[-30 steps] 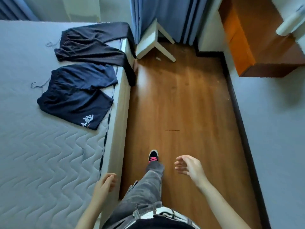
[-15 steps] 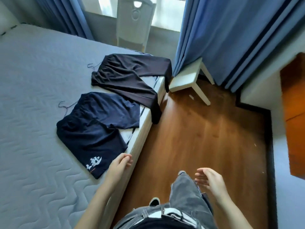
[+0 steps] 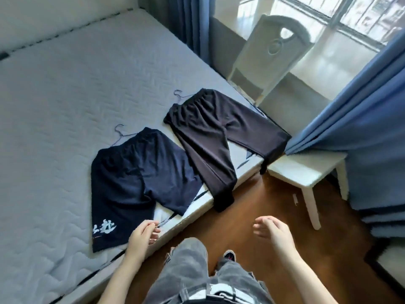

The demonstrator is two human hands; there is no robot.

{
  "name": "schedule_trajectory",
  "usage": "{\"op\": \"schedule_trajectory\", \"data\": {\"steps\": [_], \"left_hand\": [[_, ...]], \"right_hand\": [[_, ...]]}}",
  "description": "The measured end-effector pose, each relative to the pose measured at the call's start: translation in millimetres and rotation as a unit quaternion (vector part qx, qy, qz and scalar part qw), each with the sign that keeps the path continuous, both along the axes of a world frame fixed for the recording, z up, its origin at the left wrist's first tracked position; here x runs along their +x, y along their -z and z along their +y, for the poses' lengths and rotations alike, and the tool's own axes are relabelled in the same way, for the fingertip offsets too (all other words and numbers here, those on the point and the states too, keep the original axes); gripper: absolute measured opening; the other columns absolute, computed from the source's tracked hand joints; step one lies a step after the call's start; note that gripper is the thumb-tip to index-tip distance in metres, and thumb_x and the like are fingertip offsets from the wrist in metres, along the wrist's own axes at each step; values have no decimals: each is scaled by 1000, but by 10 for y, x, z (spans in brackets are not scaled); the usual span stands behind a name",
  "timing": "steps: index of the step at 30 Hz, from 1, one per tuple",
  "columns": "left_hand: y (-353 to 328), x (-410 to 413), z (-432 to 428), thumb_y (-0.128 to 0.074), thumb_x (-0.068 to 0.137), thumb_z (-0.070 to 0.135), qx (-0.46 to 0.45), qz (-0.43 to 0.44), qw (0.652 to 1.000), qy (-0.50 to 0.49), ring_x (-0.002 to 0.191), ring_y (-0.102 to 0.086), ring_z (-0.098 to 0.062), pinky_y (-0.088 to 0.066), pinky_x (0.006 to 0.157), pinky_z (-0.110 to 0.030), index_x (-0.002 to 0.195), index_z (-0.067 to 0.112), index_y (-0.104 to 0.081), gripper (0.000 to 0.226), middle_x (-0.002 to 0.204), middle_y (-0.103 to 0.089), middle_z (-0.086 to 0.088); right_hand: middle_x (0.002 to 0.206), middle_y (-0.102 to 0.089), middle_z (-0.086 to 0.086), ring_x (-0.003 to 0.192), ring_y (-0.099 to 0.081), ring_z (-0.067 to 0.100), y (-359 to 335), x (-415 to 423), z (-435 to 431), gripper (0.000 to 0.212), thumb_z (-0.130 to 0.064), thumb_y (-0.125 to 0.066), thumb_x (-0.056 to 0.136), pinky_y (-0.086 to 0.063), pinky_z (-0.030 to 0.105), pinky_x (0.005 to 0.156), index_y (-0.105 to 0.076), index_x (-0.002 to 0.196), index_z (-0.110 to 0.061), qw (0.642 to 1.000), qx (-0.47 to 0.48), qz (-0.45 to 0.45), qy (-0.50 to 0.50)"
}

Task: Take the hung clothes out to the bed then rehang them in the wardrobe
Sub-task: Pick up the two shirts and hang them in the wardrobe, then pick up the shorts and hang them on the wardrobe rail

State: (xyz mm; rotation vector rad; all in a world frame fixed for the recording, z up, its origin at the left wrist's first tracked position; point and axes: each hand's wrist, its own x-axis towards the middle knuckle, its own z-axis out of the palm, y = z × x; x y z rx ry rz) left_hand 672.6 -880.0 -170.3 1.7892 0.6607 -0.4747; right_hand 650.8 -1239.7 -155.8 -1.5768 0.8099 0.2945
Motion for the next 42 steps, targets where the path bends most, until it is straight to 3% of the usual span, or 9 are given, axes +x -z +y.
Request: {"op": "schedule_trajectory", "data": {"steps": [11, 16, 24, 28, 33, 35, 38, 40, 42], "left_hand": [[442, 897, 137, -50, 95, 8, -18, 48, 980, -190, 68, -55, -24, -43, 59, -26, 86, 8, -67, 19, 77, -66, -12], [715, 2016, 471, -55, 90, 19, 8, 33, 982, -187, 73, -62, -26, -47, 68, -32, 84, 17, -69, 15, 77, -71, -6], [1499, 3865, 1103, -49, 94, 25, 50, -5, 985, -167, 83, -63, -14, -49, 77, -27, 92, 26, -67, 18, 91, -69, 1], [2262, 4573, 1640, -51, 92, 26, 122, -10, 974, -190, 97, -61, -13, -46, 83, -26, 108, 23, -63, 20, 106, -64, 3], [3198, 5073, 2373, -55, 90, 18, 249, 7, 940, -233, 108, -58, -20, -43, 92, -28, 123, 10, -58, 34, 123, -59, -7], [3487, 5182, 2598, -56, 89, 21, 345, 30, 925, -157, 113, -55, -28, -43, 97, -38, 126, 10, -55, 39, 124, -57, -12], [3758, 5259, 2770, -61, 87, 29, 520, 34, 852, -44, 109, -52, -36, -42, 88, -46, 117, 14, -60, 34, 115, -58, -12], [3823, 5275, 2798, -60, 88, 30, 559, 22, 828, -30, 101, -51, -36, -41, 81, -45, 105, 14, -60, 23, 105, -57, -12], [3835, 5252, 2806, -58, 90, 25, 558, 7, 829, -12, 92, -51, -35, -39, 75, -43, 93, 9, -58, 16, 97, -55, -13]], "right_hand": [[68, -68, 9, 61, -63, 25, 206, 2755, 276, 24, 0, -45, 95, -51, 26, 58, -66, 85, -1, 988, 14, 15, -156], [72, -65, 13, 53, -60, 17, 436, 4179, 672, 23, 3, -43, 93, -51, 18, 50, -65, 87, -1, 979, -7, 3, -206], [87, -66, 14, 70, -63, 24, 1546, 6415, 1467, 24, -5, -46, 93, -57, 20, 57, -64, 107, -1, 967, -54, -42, -247], [90, -67, 2, 88, -65, 26, 2455, 7196, 1878, 30, -23, -53, 89, -52, 37, 83, -62, 116, -12, 935, -172, -89, -296], [114, -67, 19, 114, -56, 37, 3332, 7785, 2222, 38, -24, -52, 92, -38, 40, 94, -57, 125, -3, 883, -318, -136, -318], [107, -68, 26, 106, -59, 41, 3600, 8020, 2347, 39, -34, -50, 91, -41, 41, 88, -63, 106, -1, 865, -356, -129, -328], [97, -66, 29, 94, -62, 43, 3865, 8324, 2586, 58, -53, -47, 79, -44, 42, 81, -65, 89, 2, 861, -400, -88, -302], [108, -64, 28, 102, -61, 43, 3984, 8436, 2671, 56, -41, -50, 79, -45, 44, 86, -60, 108, 6, 868, -419, -62, -259], [103, -67, 26, 97, -63, 42, 4052, 8442, 2664, 44, -27, -45, 80, -46, 42, 82, -61, 104, 6, 873, -423, -79, -230]]}}
